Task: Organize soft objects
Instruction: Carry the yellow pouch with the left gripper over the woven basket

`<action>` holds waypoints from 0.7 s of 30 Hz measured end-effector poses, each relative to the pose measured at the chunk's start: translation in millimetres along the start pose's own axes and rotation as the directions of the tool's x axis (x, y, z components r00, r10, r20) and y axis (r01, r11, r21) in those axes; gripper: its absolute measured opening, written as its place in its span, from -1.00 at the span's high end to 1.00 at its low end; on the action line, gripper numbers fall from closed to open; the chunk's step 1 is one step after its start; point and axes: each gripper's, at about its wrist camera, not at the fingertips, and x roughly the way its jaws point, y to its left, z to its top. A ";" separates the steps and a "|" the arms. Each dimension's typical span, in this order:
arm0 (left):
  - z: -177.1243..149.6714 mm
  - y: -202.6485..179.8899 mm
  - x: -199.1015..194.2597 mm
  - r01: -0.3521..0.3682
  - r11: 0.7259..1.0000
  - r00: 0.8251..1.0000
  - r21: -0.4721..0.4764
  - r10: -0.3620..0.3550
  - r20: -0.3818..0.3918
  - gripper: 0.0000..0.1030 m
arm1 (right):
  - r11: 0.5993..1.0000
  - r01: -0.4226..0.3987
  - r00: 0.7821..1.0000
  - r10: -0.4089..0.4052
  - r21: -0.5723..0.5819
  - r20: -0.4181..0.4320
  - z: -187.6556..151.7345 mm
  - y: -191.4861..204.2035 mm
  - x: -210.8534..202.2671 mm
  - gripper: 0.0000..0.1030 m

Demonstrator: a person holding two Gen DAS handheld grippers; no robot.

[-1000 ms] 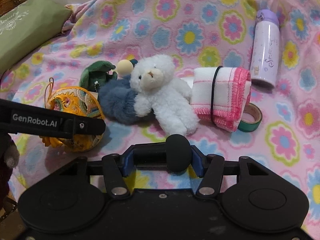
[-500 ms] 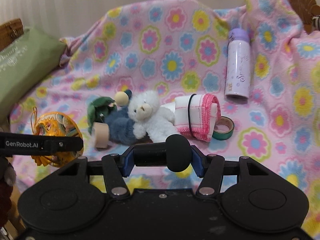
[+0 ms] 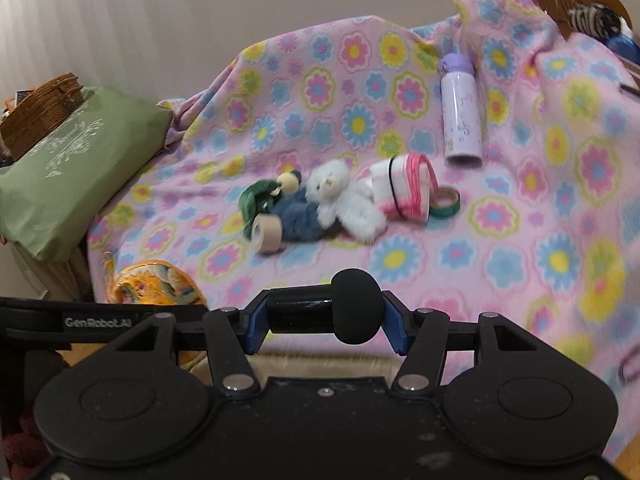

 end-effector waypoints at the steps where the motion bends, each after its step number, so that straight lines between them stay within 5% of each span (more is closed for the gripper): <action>1: -3.9 -1.3 -2.0 -0.005 1.000 1.000 -0.002 0.005 -0.005 -0.17 | 1.000 -0.005 1.000 0.005 0.007 -0.007 -5.1 0.7 -3.9 -0.10; 11: -42.9 -10.8 -28.8 -0.010 1.000 1.000 -0.027 0.010 0.005 -0.17 | 0.997 0.003 0.999 0.001 0.075 -0.046 -49.6 7.3 -37.9 -0.10; 21: -59.2 -5.7 -27.7 -0.016 0.997 1.000 -0.074 0.014 -0.023 -0.14 | 0.989 0.049 0.996 -0.038 0.139 -0.080 -59.0 -0.5 -50.9 -0.10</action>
